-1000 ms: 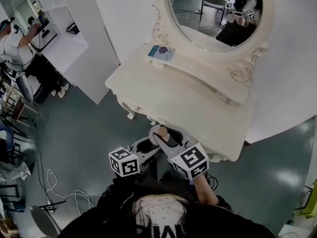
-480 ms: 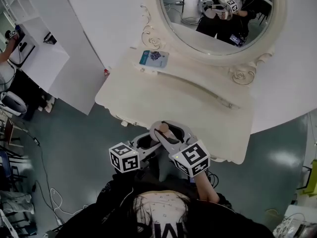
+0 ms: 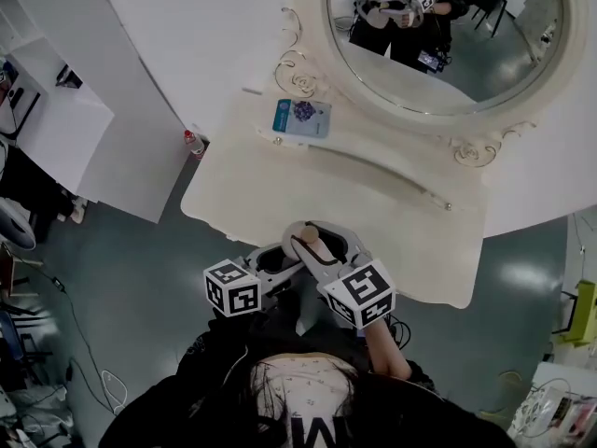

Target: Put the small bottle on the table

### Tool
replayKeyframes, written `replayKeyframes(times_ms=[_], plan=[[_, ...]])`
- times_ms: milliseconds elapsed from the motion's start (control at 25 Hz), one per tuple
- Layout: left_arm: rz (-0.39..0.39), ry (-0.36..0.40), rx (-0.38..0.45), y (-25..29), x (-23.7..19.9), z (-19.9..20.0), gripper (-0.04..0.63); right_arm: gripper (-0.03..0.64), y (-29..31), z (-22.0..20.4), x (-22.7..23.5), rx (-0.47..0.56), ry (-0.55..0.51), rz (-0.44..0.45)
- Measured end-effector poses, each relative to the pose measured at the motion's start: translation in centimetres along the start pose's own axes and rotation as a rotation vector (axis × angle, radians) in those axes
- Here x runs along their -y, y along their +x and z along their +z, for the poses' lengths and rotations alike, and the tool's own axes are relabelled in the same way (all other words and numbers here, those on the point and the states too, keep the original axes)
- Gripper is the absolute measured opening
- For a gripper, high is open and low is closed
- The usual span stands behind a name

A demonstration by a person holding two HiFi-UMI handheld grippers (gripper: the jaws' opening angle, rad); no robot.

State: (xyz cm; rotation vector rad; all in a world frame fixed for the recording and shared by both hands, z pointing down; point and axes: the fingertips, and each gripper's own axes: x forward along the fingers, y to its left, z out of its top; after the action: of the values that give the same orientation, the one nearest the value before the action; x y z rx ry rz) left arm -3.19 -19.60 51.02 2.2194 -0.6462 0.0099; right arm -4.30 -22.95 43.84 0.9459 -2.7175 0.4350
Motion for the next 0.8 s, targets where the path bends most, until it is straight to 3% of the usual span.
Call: replayKeyframes(times_ms=[440, 800], plan=[[-0.050, 0.042, -0.069, -1.8, -5.1, 3.6, 0.250, 0.149, 6.0, 1.3, 1.5, 0.021, 0.102, -0.087], [-0.103, 0.089, -0.092, -1.1, -6.6, 4.7, 0.250, 0.147, 6.9, 1.1, 3.7, 0.067, 0.228, -0.169]])
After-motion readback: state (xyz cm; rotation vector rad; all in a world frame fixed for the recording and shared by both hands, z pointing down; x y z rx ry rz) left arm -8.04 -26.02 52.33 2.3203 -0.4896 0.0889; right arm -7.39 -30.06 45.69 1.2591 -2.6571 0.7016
